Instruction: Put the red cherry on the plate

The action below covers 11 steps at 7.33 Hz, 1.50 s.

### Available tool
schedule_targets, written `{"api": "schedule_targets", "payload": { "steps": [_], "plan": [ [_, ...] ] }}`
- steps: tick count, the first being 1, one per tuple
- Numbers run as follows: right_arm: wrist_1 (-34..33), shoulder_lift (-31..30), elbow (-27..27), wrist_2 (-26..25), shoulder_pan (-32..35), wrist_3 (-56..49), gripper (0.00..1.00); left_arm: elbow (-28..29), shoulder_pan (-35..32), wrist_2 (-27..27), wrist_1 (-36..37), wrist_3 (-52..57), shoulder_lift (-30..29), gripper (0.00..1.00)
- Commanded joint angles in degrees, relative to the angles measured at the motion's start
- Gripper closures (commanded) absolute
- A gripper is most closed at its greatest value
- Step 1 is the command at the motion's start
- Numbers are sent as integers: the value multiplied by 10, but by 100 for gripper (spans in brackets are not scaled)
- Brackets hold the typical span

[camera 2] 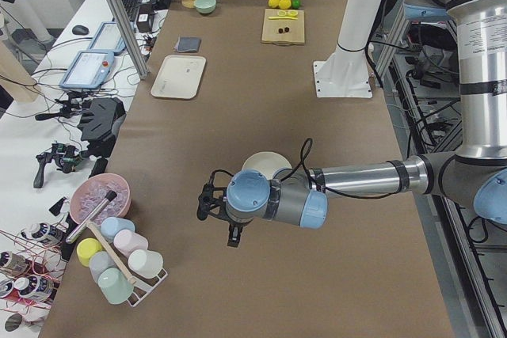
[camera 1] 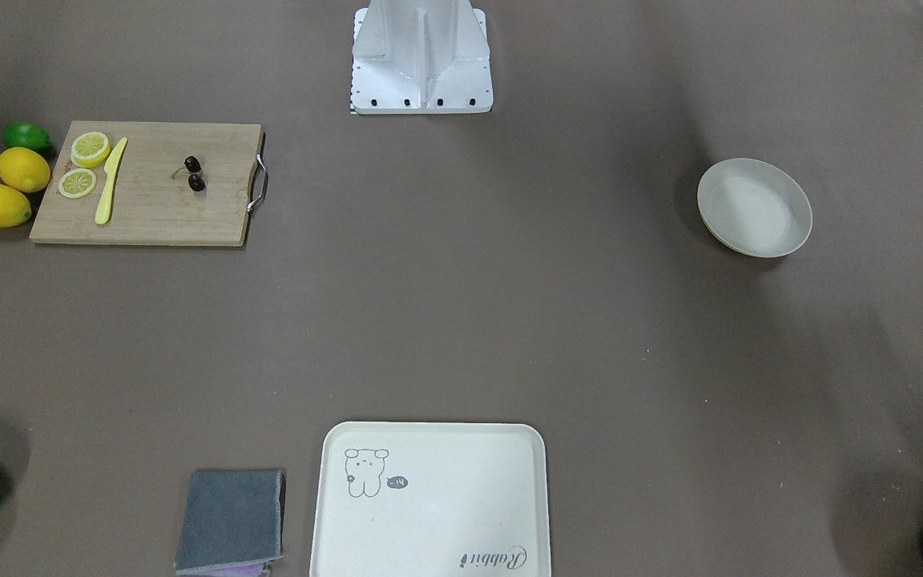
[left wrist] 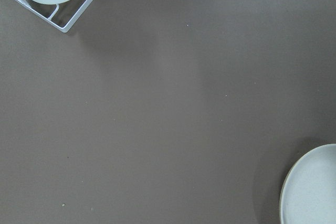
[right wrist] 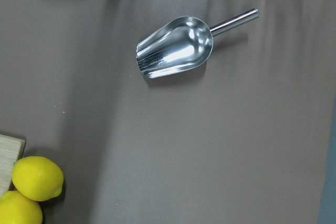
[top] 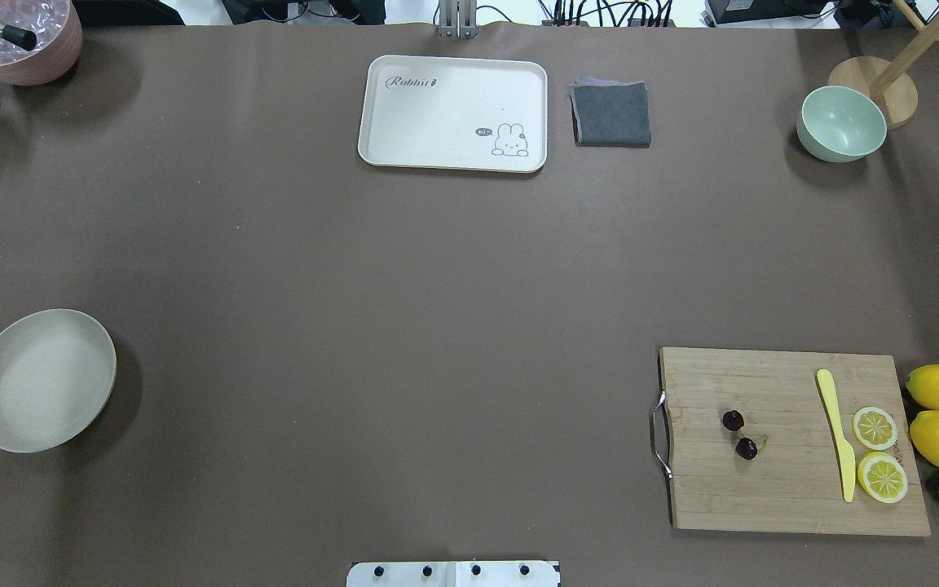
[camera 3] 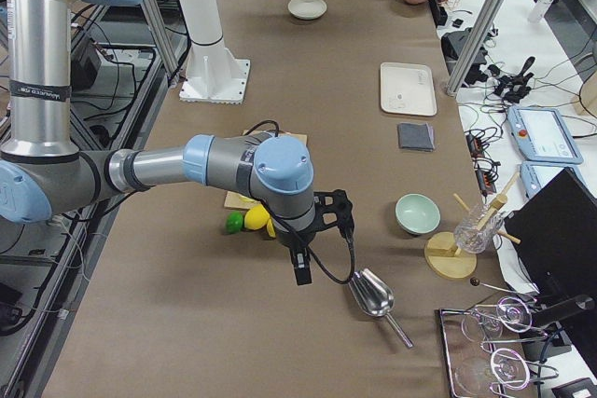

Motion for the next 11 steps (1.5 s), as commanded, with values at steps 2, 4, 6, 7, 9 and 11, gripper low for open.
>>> {"api": "schedule_targets", "payload": {
  "steps": [2,4,6,7,9,11],
  "plan": [
    [-30,5,15,-2,16,3,0,4,2,3,1,0,-8,1],
    [-45,4,13,-9,18,3,0,-9,1,6,43,-6,-18,1],
    [-49,4,17,-11,23,3,0,6,7,9,58,5,-38,1],
    [-52,2,15,-11,23,4,0,12,13,11,63,42,-39,1],
    [-67,4,17,-59,31,21,0,15,14,-14,79,41,-53,1],
    [-88,-10,23,-56,46,18,0,33,51,-128,69,36,-65,1]
  ]
}}
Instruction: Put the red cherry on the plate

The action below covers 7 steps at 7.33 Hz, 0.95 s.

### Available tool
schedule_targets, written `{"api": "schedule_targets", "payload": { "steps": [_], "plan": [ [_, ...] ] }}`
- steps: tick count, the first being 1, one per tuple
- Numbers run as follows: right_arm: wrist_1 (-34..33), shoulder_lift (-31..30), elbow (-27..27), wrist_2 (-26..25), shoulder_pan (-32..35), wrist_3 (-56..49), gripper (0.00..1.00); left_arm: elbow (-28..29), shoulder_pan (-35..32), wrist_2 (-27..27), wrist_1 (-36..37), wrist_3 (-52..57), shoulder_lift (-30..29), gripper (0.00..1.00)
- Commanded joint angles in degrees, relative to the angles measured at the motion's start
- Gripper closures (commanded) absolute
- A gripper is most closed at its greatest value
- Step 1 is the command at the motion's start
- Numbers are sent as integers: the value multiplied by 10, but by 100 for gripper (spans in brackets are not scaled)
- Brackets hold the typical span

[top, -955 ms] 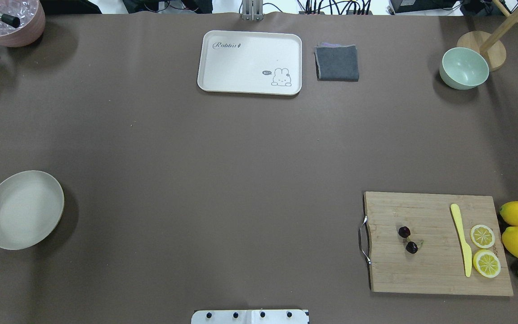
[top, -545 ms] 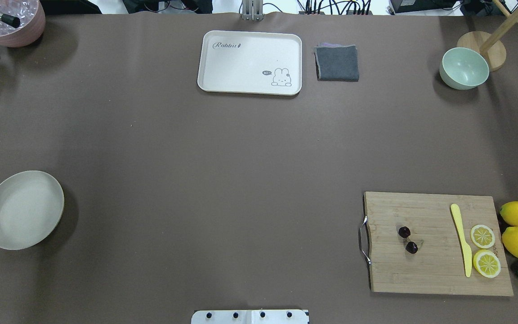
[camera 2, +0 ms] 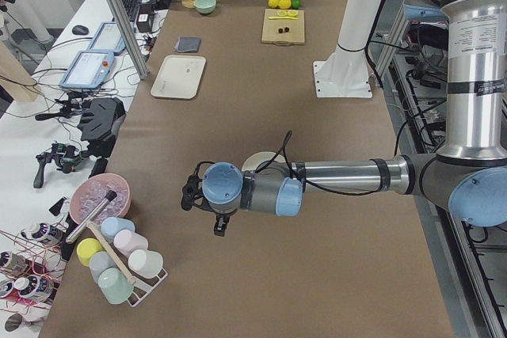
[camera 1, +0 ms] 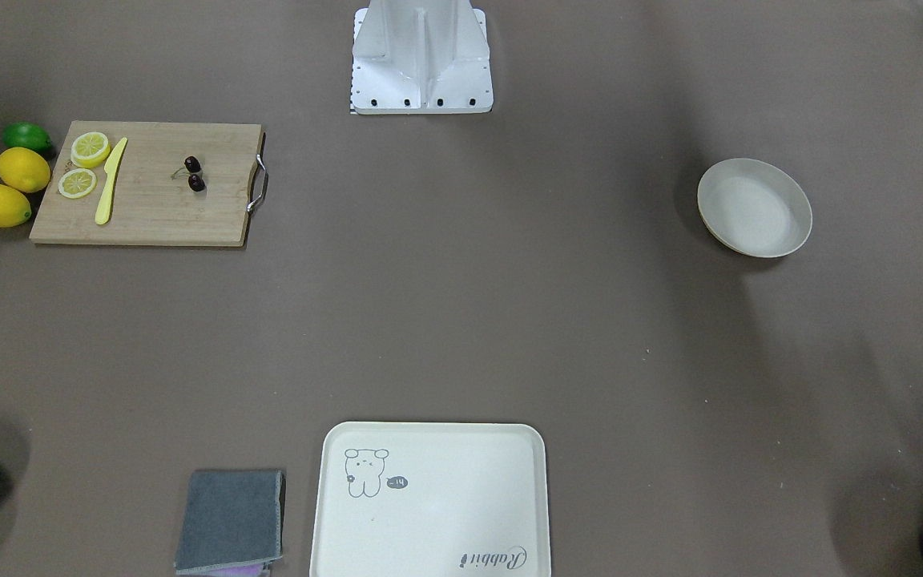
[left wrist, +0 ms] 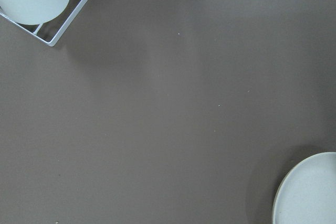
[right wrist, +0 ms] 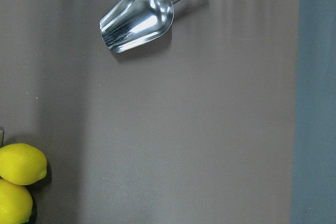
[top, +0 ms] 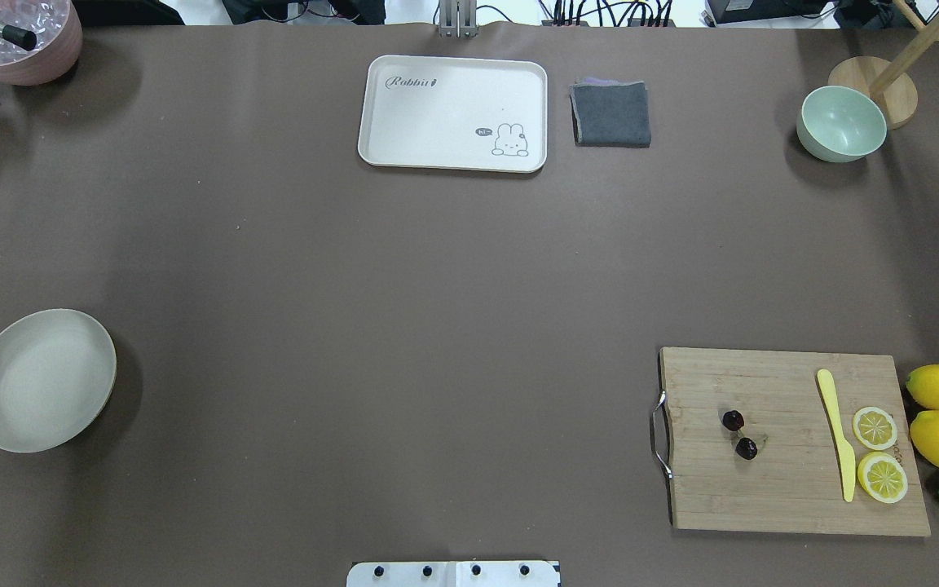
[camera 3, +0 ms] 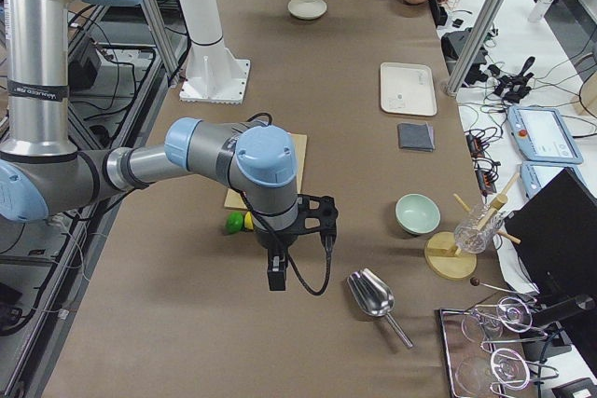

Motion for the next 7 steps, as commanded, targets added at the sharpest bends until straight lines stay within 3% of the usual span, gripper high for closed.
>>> {"api": "schedule_targets", "payload": {
  "steps": [1,3,7],
  "plan": [
    [-12,-17,4,-2,18,-2,0,6,53,-78,-27,-2,-5,1],
    [-12,-37,5,0,41,-7,0,4,90,-106,-43,-4,-5,1],
    [-12,-44,6,0,56,-9,0,13,118,-101,-73,-25,-4,1]
  ]
}}
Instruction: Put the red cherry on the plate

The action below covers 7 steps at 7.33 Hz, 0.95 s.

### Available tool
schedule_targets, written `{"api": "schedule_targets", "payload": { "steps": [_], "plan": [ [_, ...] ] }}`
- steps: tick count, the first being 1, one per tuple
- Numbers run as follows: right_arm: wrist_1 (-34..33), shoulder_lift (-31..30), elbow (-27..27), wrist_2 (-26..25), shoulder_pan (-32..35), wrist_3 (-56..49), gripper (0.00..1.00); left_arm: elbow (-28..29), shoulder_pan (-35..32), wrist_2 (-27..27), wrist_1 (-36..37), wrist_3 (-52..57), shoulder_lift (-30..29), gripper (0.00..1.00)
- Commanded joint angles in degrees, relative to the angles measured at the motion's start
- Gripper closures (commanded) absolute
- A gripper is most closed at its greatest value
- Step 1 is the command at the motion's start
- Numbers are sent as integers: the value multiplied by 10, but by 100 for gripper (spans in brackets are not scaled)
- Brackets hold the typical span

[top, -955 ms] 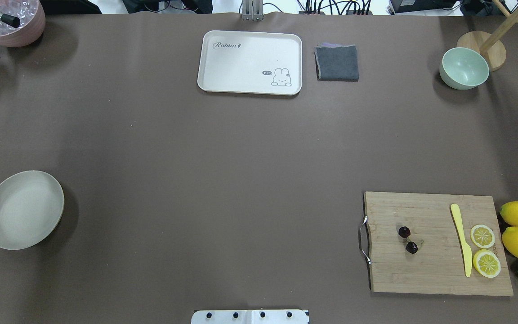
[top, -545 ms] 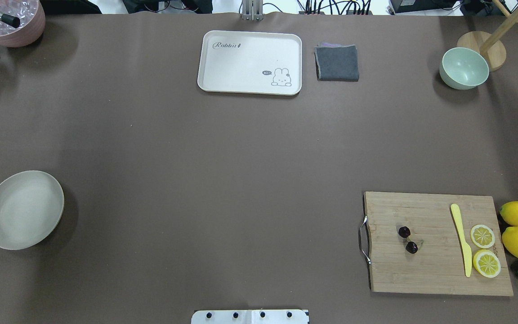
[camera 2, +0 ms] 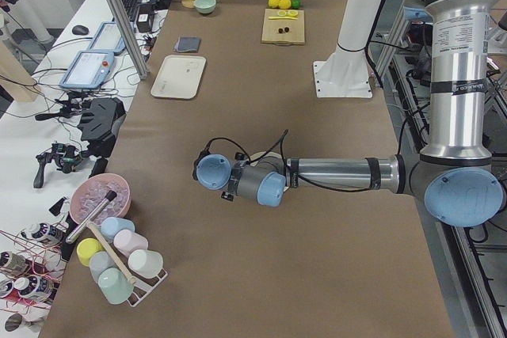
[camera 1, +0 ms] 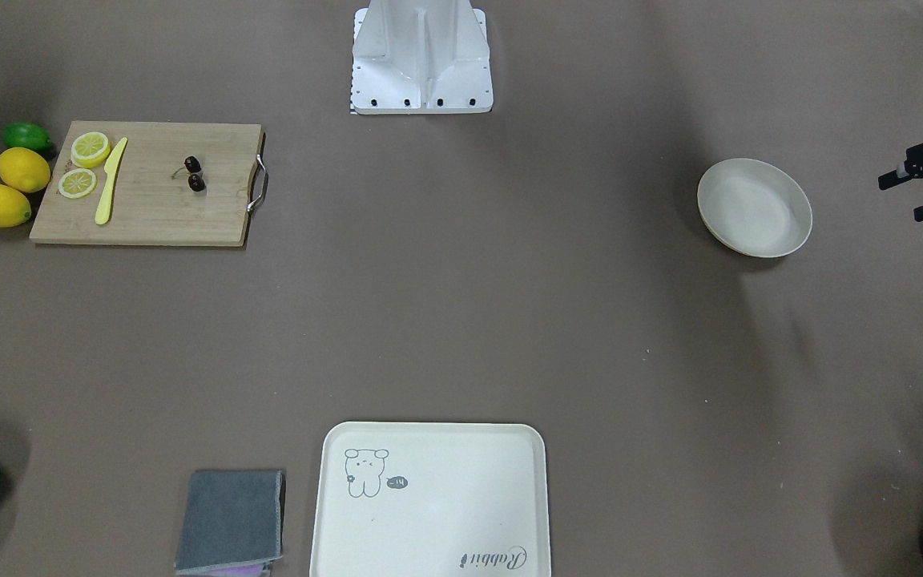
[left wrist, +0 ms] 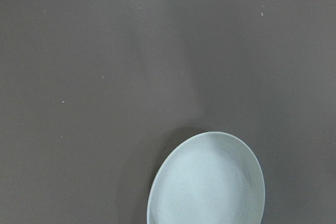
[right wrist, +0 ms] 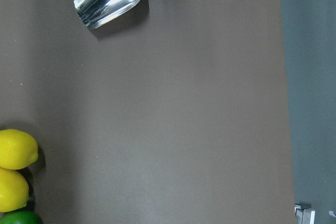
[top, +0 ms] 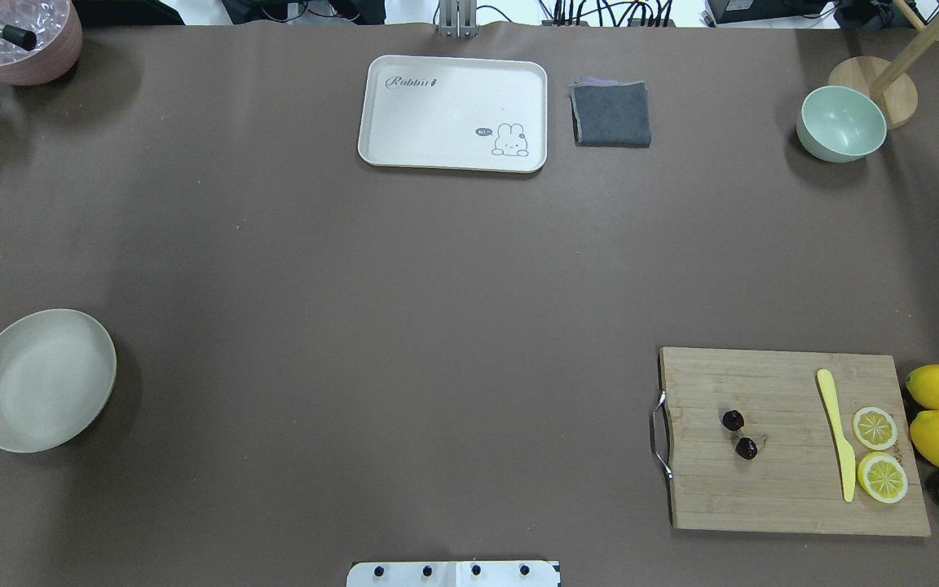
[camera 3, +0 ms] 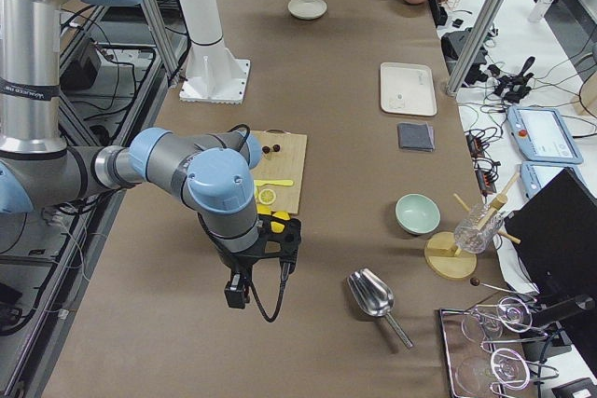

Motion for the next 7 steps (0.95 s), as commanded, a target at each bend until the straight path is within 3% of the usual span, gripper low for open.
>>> {"api": "schedule_targets", "payload": {
  "steps": [1,3,4,5,7],
  "plan": [
    [0,-3,2,0,1,0,0,17,20,12,-17,-10,-7,1],
    [0,-4,2,0,1,0,0,111,32,15,-51,-12,-77,1],
    [0,-5,2,0,1,-1,0,127,37,15,-52,-17,-97,1],
    [0,-6,2,0,1,0,0,115,39,15,-67,-31,-92,1],
    [0,-6,2,0,1,0,0,120,54,28,-201,-102,-52,1]
  ]
}}
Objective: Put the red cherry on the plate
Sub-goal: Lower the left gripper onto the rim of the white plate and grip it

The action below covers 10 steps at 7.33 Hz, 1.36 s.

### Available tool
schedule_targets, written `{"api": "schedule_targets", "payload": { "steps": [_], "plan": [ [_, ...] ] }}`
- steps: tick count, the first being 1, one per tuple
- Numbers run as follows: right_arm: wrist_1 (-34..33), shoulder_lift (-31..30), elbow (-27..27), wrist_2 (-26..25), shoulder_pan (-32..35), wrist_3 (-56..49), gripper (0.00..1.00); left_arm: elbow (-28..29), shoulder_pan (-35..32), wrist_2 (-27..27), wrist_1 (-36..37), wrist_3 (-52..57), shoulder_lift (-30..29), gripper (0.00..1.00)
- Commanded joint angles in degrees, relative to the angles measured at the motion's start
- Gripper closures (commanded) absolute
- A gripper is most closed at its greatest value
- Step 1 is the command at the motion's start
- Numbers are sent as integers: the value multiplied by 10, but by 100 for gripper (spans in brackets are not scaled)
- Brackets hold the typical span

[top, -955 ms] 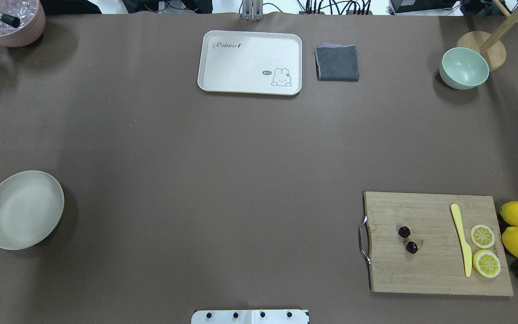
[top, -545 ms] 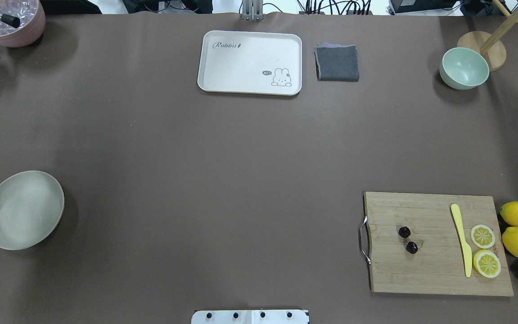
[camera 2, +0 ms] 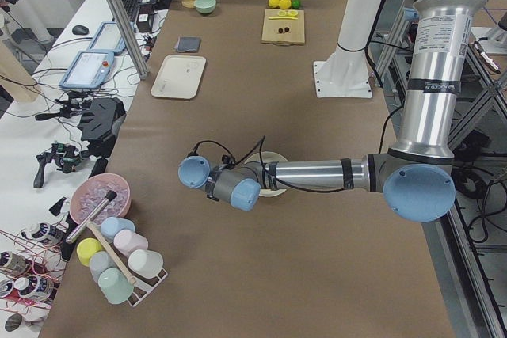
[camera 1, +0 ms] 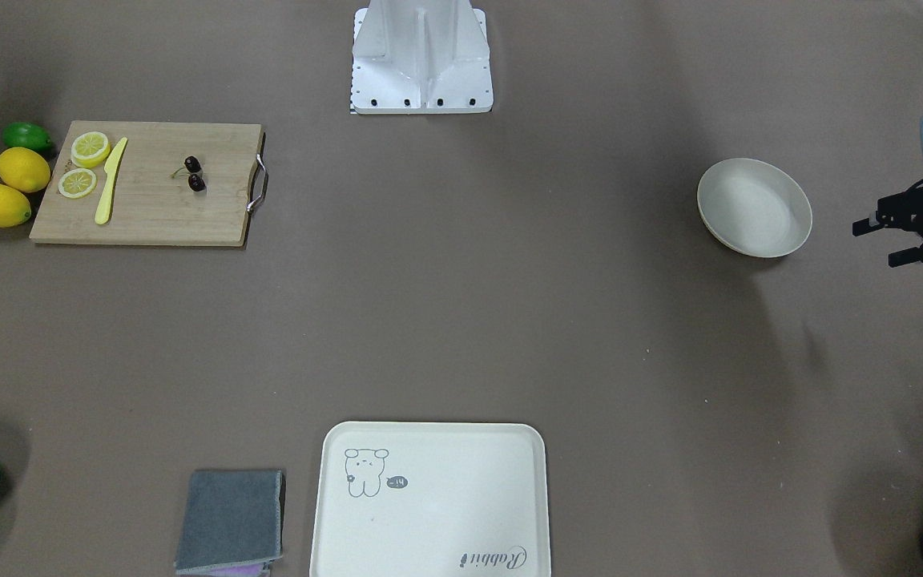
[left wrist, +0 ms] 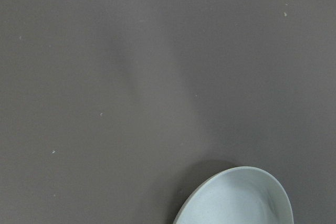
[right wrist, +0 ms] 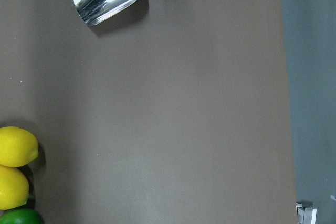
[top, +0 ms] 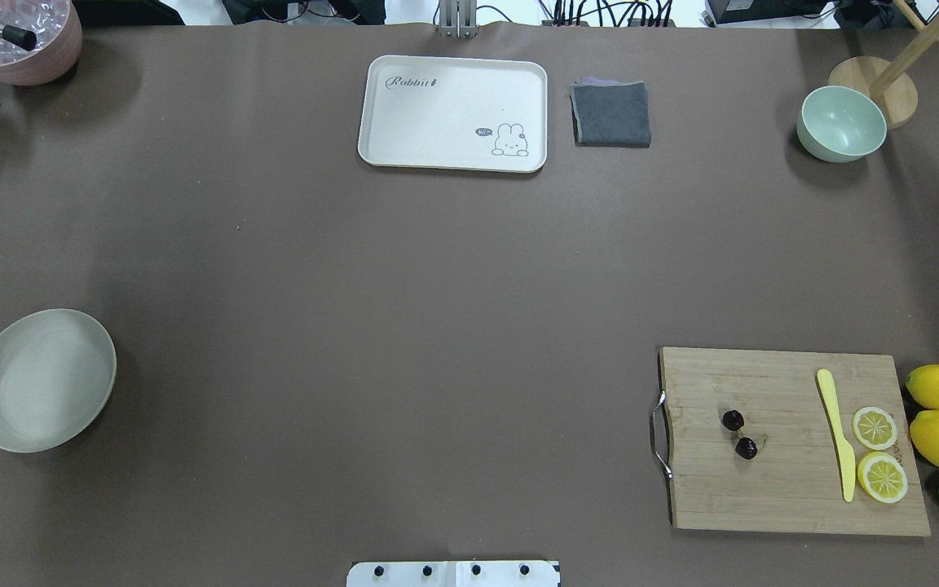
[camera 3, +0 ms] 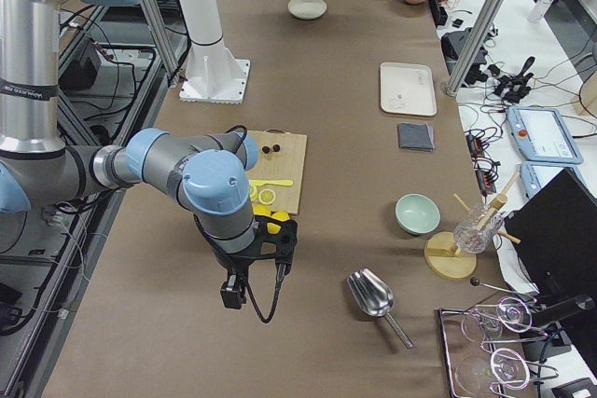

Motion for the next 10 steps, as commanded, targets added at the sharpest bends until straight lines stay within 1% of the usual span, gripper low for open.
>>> {"api": "schedule_targets", "payload": {
  "steps": [1,2,3,4,5,7,10],
  "plan": [
    [0,1,0,0,0,0,0,4,35,44,-138,-84,36,1],
    [0,0,0,0,0,0,0,5,45,50,-162,-118,36,1],
    [0,0,0,0,0,0,0,9,52,51,-167,-120,36,1],
    [0,0,0,0,0,0,0,9,65,73,-168,-130,35,1],
    [0,0,0,0,0,0,0,13,84,91,-196,-157,31,1],
    [0,0,-1,0,0,0,0,30,119,122,-292,-245,30,2],
    [0,1,-2,0,0,0,0,47,125,123,-322,-251,29,2]
  ]
}}
